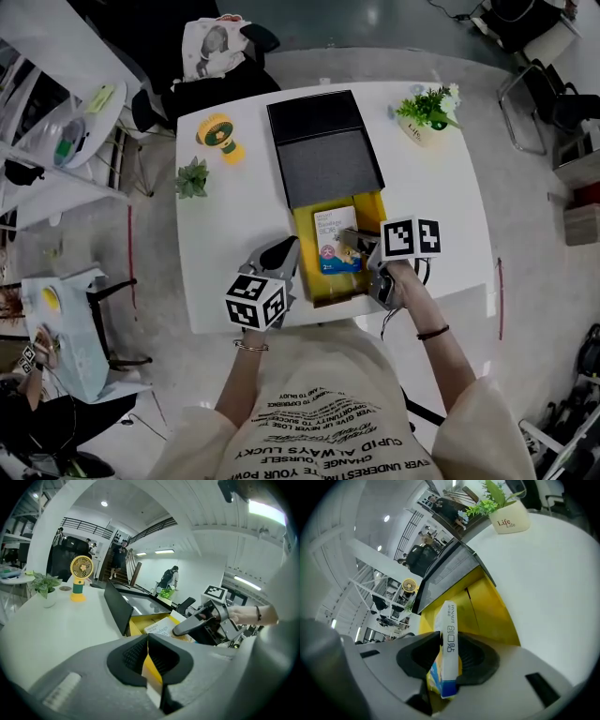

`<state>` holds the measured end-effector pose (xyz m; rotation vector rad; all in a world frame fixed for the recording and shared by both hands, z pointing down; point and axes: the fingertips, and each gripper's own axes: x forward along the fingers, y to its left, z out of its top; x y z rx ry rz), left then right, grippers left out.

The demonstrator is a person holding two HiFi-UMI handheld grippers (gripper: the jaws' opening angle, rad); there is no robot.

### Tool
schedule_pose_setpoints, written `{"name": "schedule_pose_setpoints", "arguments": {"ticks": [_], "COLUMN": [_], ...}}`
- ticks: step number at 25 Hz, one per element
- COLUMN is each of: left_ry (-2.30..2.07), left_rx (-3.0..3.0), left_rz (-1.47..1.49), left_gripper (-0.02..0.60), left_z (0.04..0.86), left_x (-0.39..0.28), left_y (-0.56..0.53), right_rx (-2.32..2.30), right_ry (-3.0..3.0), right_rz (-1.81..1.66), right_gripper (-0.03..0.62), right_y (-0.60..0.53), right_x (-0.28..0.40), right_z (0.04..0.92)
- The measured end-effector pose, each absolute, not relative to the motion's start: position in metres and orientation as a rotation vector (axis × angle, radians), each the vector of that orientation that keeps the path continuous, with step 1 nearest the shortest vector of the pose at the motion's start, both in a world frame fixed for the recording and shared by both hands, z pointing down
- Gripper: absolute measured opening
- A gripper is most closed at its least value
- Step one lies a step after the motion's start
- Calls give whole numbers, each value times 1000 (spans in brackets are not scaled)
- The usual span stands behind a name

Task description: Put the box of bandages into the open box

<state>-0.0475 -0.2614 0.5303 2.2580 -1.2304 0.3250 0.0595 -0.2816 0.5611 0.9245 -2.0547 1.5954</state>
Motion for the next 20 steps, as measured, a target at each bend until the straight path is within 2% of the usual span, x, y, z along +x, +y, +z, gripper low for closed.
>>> {"name": "schedule_pose_setpoints", "arguments": {"ticks": [5,12,20], "left_ry": [-1211,-1209,-1214], "left_rx": [2267,2263,2252], "left_rz": [335,336,336], "left_gripper": [23,23,23], "left_z": [529,530,532], "left_x": [-46,-47,-49], "left_y": [-263,-262,-260], "right_rx": [947,1005,1054], "right_ry": [-2048,-2035,-2012], "right_rz": [1540,1421,1288], "right_gripper": [134,213,232], "right_y": [-283,-285,-284], "right_x": [56,56,54], "right_z": [564,569,572]}}
